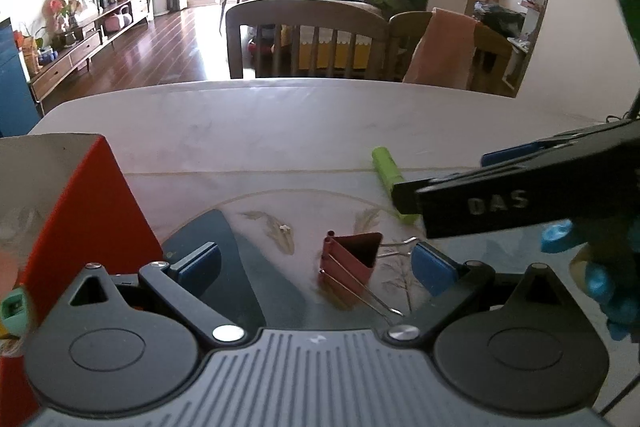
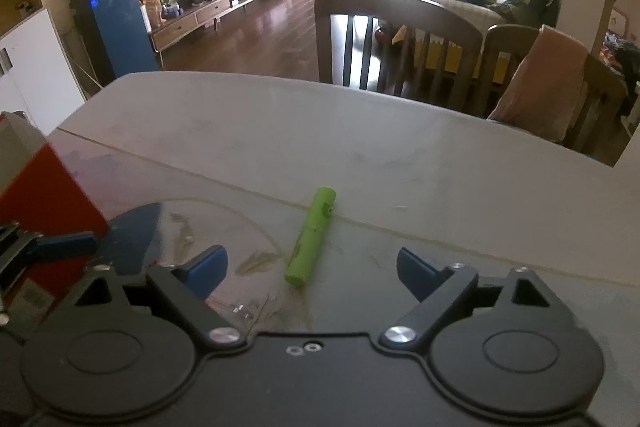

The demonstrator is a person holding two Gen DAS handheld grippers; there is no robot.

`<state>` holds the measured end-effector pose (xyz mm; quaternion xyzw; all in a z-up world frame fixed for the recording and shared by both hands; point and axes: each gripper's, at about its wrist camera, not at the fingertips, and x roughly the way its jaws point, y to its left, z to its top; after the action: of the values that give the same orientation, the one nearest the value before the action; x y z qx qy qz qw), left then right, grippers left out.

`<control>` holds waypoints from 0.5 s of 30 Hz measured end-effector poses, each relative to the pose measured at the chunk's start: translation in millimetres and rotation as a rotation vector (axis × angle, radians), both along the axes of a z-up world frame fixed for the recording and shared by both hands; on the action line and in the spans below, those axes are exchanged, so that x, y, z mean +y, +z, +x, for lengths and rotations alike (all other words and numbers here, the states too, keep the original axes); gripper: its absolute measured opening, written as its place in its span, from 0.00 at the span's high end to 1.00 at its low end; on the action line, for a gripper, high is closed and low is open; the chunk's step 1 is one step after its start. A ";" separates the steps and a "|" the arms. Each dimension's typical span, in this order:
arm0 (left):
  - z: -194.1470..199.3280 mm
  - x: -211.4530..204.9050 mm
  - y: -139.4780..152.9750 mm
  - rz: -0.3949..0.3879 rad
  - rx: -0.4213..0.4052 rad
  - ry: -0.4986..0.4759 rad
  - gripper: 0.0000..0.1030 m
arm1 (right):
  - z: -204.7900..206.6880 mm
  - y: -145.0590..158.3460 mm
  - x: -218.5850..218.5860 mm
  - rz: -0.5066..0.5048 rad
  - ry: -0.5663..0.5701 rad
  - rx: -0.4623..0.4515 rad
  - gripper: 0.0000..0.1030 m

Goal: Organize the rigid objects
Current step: 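Close right tool on the green highlighter while left tool grasps the red binder clip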

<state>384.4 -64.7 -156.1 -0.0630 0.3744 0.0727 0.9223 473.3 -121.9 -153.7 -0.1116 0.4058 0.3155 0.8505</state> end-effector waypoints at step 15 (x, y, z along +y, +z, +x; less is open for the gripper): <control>4.2 -2.9 -16.4 -0.004 -0.015 -0.037 0.34 | 9.3 -20.2 22.0 -0.035 0.029 -0.005 0.46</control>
<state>388.6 -67.6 -172.5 -0.0584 0.3687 0.0546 0.9261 482.6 -99.9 -173.9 -0.1329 0.4073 0.3203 0.8449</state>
